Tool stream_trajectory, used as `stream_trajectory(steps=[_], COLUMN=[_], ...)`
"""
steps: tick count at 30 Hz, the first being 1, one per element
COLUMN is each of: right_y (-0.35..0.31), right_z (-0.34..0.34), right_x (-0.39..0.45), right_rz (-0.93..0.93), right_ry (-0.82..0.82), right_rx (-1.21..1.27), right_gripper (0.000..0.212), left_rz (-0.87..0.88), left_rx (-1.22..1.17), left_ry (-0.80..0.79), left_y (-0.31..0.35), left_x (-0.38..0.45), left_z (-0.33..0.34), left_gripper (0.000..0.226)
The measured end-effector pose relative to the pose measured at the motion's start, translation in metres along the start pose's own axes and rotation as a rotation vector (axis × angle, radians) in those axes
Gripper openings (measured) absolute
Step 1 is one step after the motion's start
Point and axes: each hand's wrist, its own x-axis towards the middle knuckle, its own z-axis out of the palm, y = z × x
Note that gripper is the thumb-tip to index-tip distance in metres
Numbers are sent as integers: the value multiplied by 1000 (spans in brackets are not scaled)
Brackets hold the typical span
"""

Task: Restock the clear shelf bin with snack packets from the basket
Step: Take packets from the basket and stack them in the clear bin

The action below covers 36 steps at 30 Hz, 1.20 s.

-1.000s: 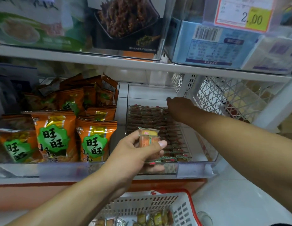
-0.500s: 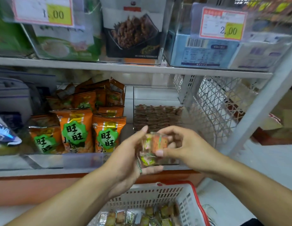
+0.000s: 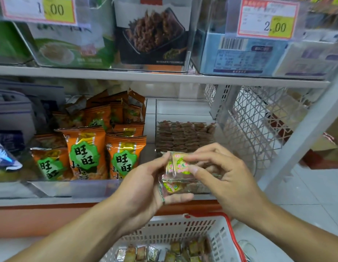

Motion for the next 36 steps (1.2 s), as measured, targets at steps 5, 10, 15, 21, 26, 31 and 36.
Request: stream_trajectory(steps=[5,10,15,21,26,31,36], right_y=[-2,-7,-3,3,1,2,-7], right_z=[-9,-20,-31,-56,-51,-27,-16], right_x=[7,11,15,19,17,9,8], right_rz=[252,318,350,282,311,641,756], right_ry=[-149,-387,-225,-408,-512,-332,-336], right_rx=[56,37,291,322,201,644,931], right_gripper=[48,39,41,37,42,40,47], left_rz=[-12,-72,-20,-22,-34,204,386], left_rx=[3,59,-69,-62,70,181,133], left_ry=[-105,-185,-78,47,-19,89,83], left_y=[0,0,0,4,-7,-15,-17], left_x=[0,-2,1,3,4,5,8], left_z=[-2,0,3,2,4,9,10], left_gripper=[48,55,54,41,41,35,40])
